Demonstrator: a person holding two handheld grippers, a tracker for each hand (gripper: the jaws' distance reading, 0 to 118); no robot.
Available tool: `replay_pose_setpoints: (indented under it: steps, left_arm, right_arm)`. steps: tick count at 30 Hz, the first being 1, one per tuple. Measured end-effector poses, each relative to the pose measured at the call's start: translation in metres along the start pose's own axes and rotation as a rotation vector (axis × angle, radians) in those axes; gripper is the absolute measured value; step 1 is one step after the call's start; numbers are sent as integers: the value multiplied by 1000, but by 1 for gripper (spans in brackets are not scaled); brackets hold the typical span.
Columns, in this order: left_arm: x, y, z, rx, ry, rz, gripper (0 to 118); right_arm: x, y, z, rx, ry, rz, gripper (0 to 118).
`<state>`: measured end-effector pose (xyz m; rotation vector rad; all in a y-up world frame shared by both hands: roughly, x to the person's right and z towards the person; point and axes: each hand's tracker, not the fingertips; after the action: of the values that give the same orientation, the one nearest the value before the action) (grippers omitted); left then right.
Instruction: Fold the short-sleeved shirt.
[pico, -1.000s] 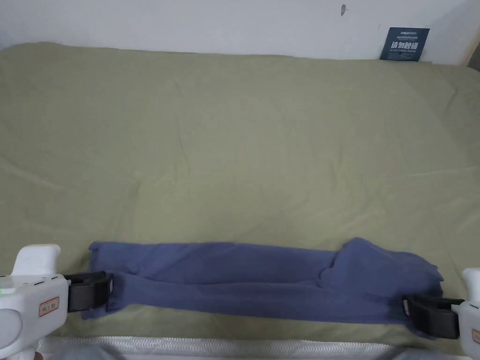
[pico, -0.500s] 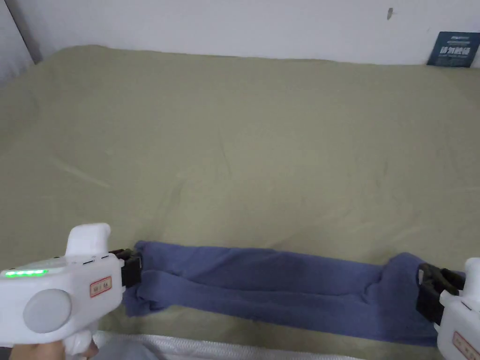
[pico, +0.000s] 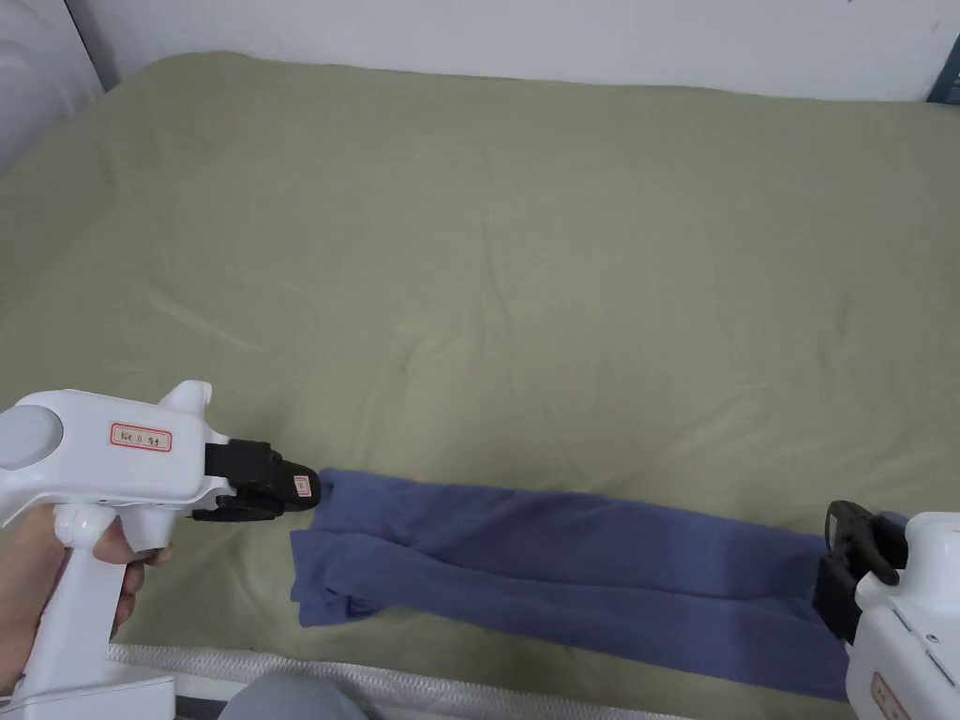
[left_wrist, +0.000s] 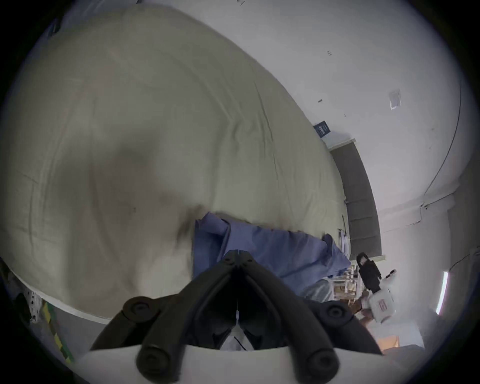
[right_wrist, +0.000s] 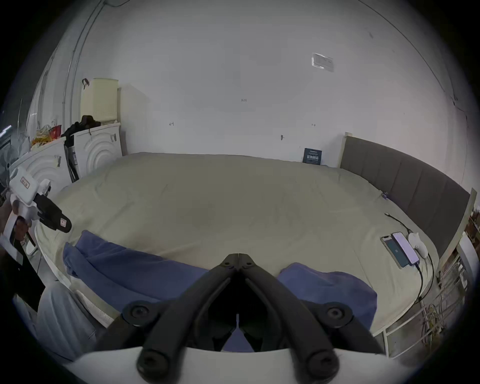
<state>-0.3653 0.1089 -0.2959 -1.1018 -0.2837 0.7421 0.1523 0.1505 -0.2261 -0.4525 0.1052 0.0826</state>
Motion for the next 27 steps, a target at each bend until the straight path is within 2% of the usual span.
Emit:
replay_pose_setpoints:
  steps: [4, 6, 7, 8, 9, 10, 11, 14, 17, 19, 21, 22, 24, 25, 26, 27]
  left_arm:
    - [-9, -1, -11, -55, -18, -8, 2]
    - [-13, -3, -15, -68, -28, -22, 13]
    - [-14, -4, -17, -78, -41, -24, 44]
    - [-11, -3, -21, -88, -49, -34, 82]
    - [-10, -4, -25, -95, -60, -53, 115]
    - [-9, -4, -23, -75, -78, -76, 118]
    - [-9, -6, -24, -92, -108, -53, 115]
    - [-12, 3, -38, -121, -113, -19, 114]
    - [-8, 0, -55, -140, -211, 18, 114]
    - [-3, -4, -65, -139, -201, 13, 113]
    - [-4, -6, -68, -137, -262, 46, 106]
    - [-3, -8, -68, -127, -257, 61, 85]
    - [-4, -11, -69, -112, -197, 46, 6]
    - [-4, -15, -74, -118, -87, 50, 5]
    - [-8, -15, -75, -103, -37, 26, 5]
    - [-10, -16, -75, -112, -103, 39, 5]
  right_arm:
    - [-4, 1, -7, -14, 9, 15, 0]
    - [-6, 1, -8, -20, 12, 21, 0]
    - [-5, 2, -10, -22, 14, 24, 0]
    - [-6, 3, -11, -25, 18, 27, 0]
    - [-7, 3, -11, -30, 21, 31, 0]
    - [-8, 3, -12, -31, 22, 34, 0]
    - [-8, 4, -14, -35, 25, 37, 0]
    - [-9, 4, -15, -40, 31, 40, 0]
    - [-9, 6, -16, -42, 35, 40, 0]
    - [-6, 8, -16, -45, 39, 31, 0]
    - [-5, 8, -13, -41, 35, 29, 0]
    - [-4, 8, -11, -42, 34, 31, 0]
    - [-2, 8, -11, -39, 34, 32, 0]
    - [-2, 8, -10, -38, 32, 32, 0]
    - [-1, 9, -9, -42, 36, 32, 0]
    - [-1, 10, -9, -42, 36, 30, 0]
